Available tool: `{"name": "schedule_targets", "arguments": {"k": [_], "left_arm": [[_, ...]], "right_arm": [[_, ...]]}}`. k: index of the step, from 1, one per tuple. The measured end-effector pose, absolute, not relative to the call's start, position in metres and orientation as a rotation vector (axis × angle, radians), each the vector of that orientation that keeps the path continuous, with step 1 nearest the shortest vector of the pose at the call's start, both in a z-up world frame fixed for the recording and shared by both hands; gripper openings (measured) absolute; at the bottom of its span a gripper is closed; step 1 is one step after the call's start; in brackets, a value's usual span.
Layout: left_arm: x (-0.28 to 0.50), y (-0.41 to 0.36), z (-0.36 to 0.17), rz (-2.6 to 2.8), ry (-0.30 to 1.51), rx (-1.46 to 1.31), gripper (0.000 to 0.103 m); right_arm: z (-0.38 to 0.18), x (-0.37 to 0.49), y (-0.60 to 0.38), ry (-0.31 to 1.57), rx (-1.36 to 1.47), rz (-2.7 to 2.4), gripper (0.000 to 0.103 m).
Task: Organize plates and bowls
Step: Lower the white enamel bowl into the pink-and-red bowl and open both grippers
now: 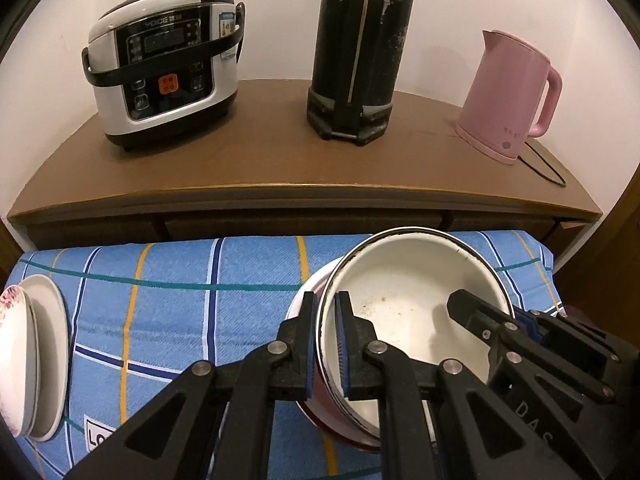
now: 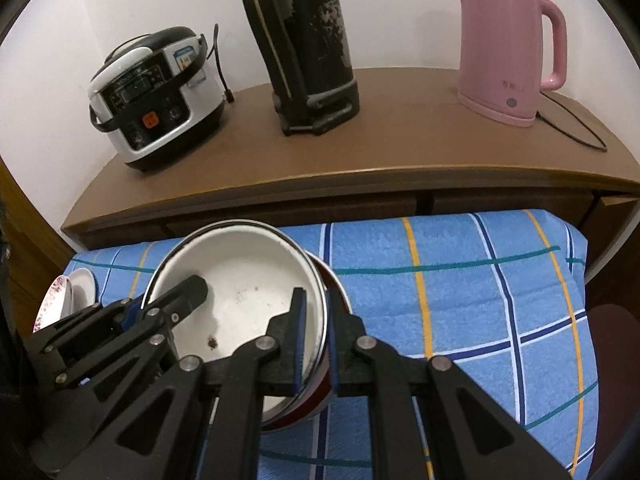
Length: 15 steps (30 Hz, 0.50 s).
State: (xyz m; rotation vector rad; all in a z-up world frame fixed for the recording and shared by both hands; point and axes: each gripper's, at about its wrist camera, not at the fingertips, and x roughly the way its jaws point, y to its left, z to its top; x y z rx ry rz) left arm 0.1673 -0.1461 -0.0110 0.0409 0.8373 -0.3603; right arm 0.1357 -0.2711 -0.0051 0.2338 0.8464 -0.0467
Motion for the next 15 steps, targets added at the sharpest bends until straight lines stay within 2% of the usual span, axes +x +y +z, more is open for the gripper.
{"name": "schedule_targets", "arguments": {"k": [6, 15], "left_arm": [[0.1688, -0.1469, -0.0109, -0.357, 0.837, 0.039, 0.011], [0.1703, -0.1480, -0.0104, -0.355, 0.854, 0.033, 0.013]], "right_arm": [[-0.0058, 0.1391, -0.2712, 0.861, 0.212, -0.048, 0.009], [-0.0068, 0.1377, -0.2731, 0.865, 0.235, -0.041, 0.017]]}}
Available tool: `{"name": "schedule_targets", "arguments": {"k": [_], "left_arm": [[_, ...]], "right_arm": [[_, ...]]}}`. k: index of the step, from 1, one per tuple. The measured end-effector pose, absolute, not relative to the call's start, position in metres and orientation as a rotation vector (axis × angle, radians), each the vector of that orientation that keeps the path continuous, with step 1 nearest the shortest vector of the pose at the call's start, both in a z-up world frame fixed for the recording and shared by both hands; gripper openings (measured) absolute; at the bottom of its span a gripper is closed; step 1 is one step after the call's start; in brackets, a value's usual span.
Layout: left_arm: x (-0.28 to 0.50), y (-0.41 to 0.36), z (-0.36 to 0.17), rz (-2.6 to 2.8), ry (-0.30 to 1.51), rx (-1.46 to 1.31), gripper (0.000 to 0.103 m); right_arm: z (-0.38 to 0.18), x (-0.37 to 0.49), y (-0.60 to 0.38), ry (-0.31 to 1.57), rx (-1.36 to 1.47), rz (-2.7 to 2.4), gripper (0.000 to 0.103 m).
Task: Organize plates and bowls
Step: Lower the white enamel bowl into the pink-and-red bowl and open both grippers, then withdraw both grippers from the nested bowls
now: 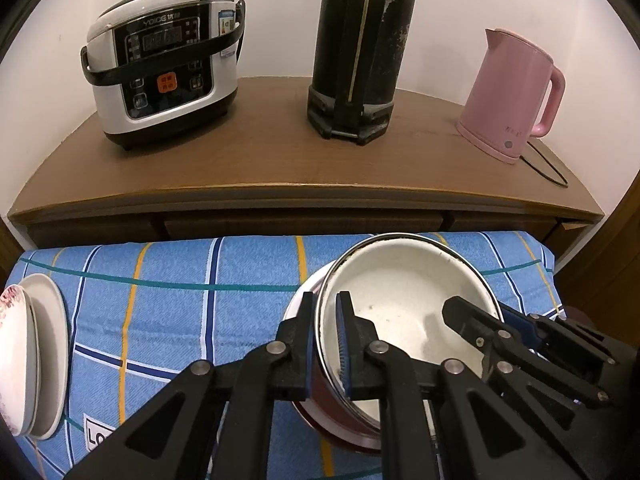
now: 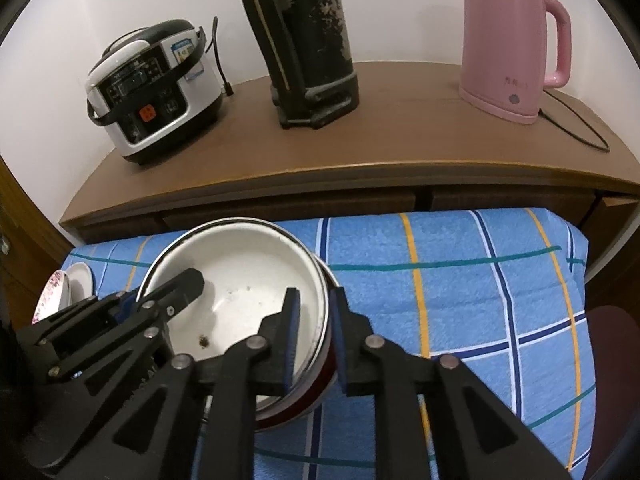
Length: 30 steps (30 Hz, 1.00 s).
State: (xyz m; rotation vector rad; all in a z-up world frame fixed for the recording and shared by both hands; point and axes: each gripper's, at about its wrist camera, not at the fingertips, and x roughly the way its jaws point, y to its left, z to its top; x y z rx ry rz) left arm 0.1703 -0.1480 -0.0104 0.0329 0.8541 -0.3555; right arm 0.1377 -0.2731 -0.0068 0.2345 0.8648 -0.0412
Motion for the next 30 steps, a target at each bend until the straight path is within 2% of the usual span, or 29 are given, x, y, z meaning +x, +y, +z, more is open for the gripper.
{"name": "schedule_targets", "arguments": {"k": [1, 2, 3, 4, 5, 9, 11, 13, 15, 18, 20, 22, 30], "left_arm": [[0.171, -0.148, -0.010, -0.358, 0.858, 0.028, 0.013], [0.171, -0.147, -0.010, -0.361, 0.864, 0.021, 0.014], [0.172, -0.146, -0.009, -0.364, 0.872, 0.010, 0.015], [0.172, -0.145, -0.008, -0.359, 0.876, 0.006, 0.015], [0.172, -0.145, -0.007, -0.358, 0.881, 0.007, 0.015], [0.169, -0.145, -0.006, -0.359, 0.883, 0.009, 0.019], [0.166, -0.146, -0.005, -0.353, 0.877, 0.022, 0.020], [0.162, -0.145, 0.000, -0.321, 0.843, 0.051, 0.031], [0.156, -0.142, 0.007, -0.281, 0.790, 0.062, 0.052], [0.153, -0.134, 0.017, -0.252, 0.746, 0.026, 0.071], [0.151, -0.128, 0.022, -0.268, 0.735, -0.012, 0.078], [0.147, -0.126, 0.023, -0.283, 0.730, -0.029, 0.079], [0.129, -0.122, 0.019, -0.219, 0.705, 0.071, 0.079]], "right_arm": [[-0.006, 0.136, -0.273, 0.860, 0.239, -0.039, 0.021], [-0.005, 0.135, -0.273, 0.855, 0.241, -0.041, 0.032], [-0.004, 0.133, -0.274, 0.853, 0.237, -0.073, 0.038], [-0.002, 0.131, -0.277, 0.844, 0.233, -0.102, 0.050], [-0.001, 0.130, -0.279, 0.835, 0.238, -0.110, 0.055], [0.000, 0.126, -0.286, 0.829, 0.283, -0.106, 0.056], [0.000, 0.123, -0.286, 0.822, 0.284, -0.122, 0.060], [-0.001, 0.121, -0.287, 0.817, 0.294, -0.129, 0.060], [0.000, 0.117, -0.290, 0.811, 0.307, -0.140, 0.061], [-0.001, 0.115, -0.293, 0.813, 0.324, -0.151, 0.063], [0.000, 0.112, -0.293, 0.808, 0.333, -0.142, 0.076], [0.003, 0.109, -0.288, 0.798, 0.320, -0.136, 0.079], [-0.009, 0.094, -0.278, 0.816, 0.291, -0.149, 0.081]]}}
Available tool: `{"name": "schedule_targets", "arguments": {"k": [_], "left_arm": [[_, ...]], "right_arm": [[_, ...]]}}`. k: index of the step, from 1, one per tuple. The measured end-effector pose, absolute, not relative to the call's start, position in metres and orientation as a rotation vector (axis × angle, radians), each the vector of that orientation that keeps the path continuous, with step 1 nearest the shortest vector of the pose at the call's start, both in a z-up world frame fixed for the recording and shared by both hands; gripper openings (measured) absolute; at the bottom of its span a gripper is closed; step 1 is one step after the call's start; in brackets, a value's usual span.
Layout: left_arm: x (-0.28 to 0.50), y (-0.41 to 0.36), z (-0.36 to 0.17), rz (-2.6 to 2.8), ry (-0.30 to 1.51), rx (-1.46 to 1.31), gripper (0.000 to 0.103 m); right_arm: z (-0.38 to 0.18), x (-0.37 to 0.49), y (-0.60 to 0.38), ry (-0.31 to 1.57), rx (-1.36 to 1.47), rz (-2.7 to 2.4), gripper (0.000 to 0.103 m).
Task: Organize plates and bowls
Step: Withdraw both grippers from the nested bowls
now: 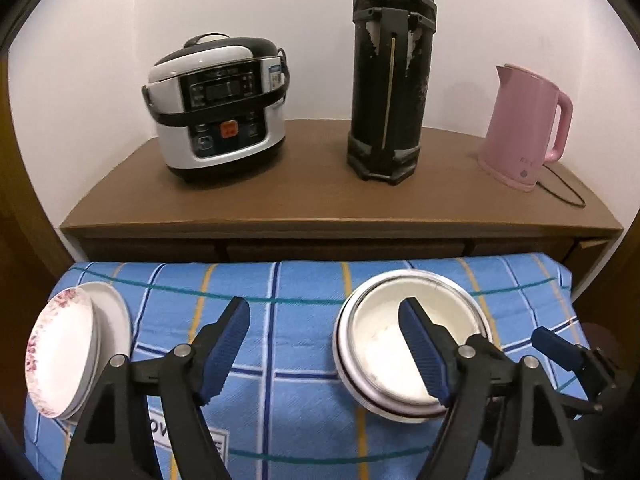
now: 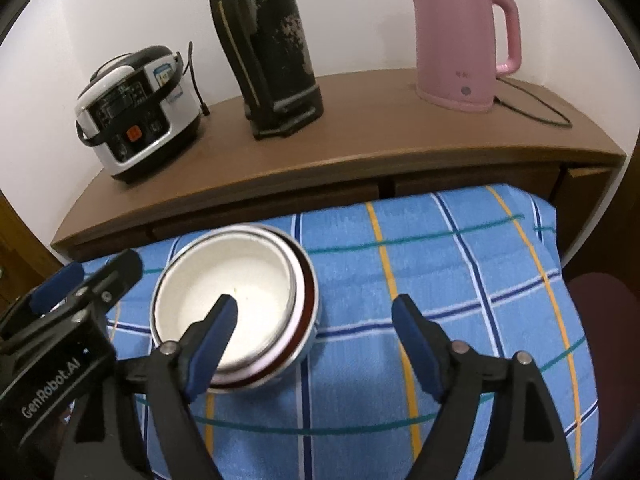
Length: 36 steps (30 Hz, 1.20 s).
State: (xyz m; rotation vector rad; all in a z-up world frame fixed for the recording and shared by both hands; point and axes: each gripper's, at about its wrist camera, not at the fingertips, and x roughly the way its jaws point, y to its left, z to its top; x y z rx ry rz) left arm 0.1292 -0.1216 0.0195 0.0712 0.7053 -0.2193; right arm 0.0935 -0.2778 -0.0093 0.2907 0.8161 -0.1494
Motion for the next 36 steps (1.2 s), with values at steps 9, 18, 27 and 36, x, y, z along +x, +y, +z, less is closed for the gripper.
{"name": "schedule_targets", "arguments": {"k": [9, 18, 27, 36], "left_arm": [[0.105, -0.105, 0.005, -0.196, 0.721, 0.089, 0.079], [0.085, -0.103, 0.004, -0.177, 0.691, 0.120, 0.079], [0.069, -0.106, 0.004, -0.174, 0.683, 0.137, 0.079], [0.059, -0.103, 0.005, -0.174, 0.676, 0.136, 0.079]], "right_arm": [[-0.021, 0.064, -0.277, 0.795, 0.309, -0.160, 0.085], [-0.011, 0.039, -0.275, 0.736, 0.312, -0.166, 0.085], [-0.004, 0.022, -0.268, 0.715, 0.292, -0.159, 0.085], [0.002, 0.009, -0.265, 0.698, 0.286, -0.165, 0.085]]}}
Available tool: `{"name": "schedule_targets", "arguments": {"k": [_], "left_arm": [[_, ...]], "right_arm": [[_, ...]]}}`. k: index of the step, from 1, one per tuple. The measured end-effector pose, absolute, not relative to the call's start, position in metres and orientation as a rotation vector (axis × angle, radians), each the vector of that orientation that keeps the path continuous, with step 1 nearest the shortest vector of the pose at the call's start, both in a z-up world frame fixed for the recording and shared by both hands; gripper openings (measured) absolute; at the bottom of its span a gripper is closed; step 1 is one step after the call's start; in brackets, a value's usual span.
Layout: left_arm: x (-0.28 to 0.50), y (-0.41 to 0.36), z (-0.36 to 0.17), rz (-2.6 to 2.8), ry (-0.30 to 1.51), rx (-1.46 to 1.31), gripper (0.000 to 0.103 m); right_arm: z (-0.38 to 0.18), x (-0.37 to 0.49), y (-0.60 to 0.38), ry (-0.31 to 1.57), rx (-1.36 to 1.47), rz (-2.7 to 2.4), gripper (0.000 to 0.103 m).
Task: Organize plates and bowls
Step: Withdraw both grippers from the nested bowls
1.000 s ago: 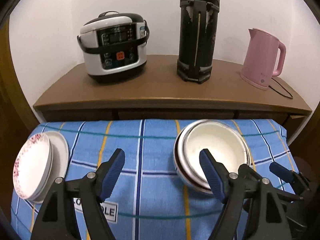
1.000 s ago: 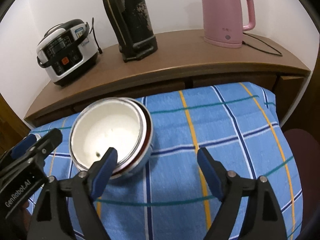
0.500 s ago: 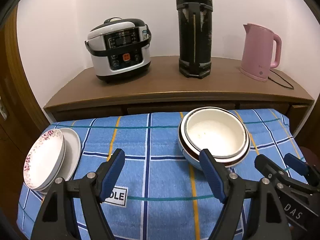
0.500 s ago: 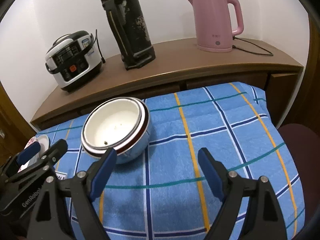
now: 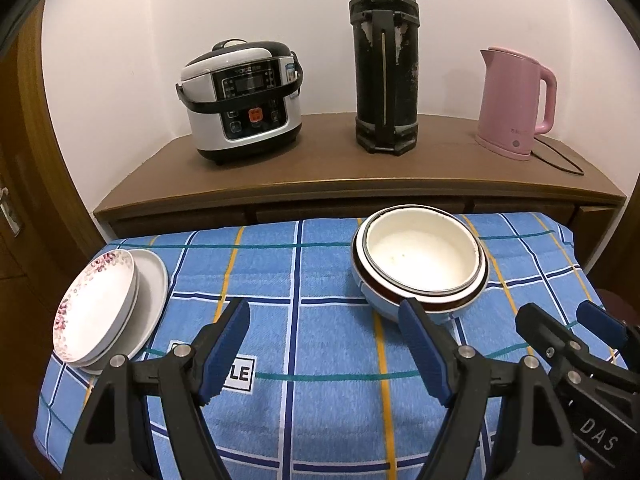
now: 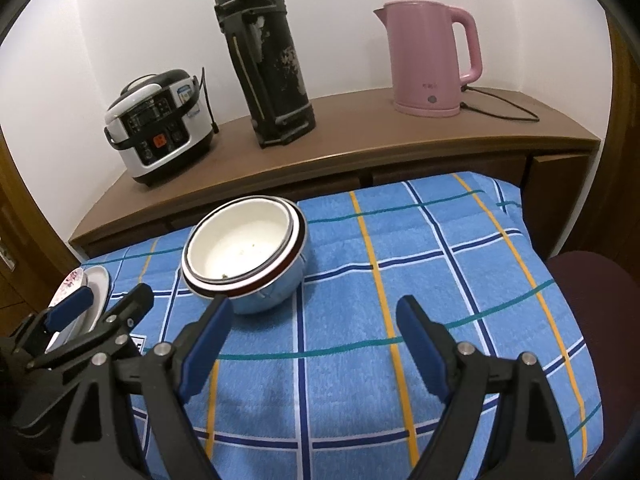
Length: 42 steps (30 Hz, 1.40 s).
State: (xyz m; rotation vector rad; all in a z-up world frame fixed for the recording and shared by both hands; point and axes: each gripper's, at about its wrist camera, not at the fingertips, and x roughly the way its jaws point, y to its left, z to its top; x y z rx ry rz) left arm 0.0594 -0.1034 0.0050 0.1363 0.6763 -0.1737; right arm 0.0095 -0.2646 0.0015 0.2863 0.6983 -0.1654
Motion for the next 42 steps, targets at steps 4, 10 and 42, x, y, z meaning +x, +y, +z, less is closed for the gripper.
{"name": "schedule_targets", "arguments": {"k": [4, 10, 42], "left_arm": [[0.053, -0.101, 0.006, -0.169, 0.669, 0.132, 0.079], [0.045, -0.093, 0.007, -0.170, 0.662, 0.116, 0.079], [0.042, -0.070, -0.008, -0.192, 0.702, 0.086, 0.079]], "right_arm": [[0.004, 0.005, -0.262, 0.697, 0.276, -0.168, 0.085], [0.008, -0.002, -0.256, 0.689, 0.261, -0.167, 0.086], [0.004, -0.008, -0.234, 0.646, 0.152, -0.195, 0.088]]}}
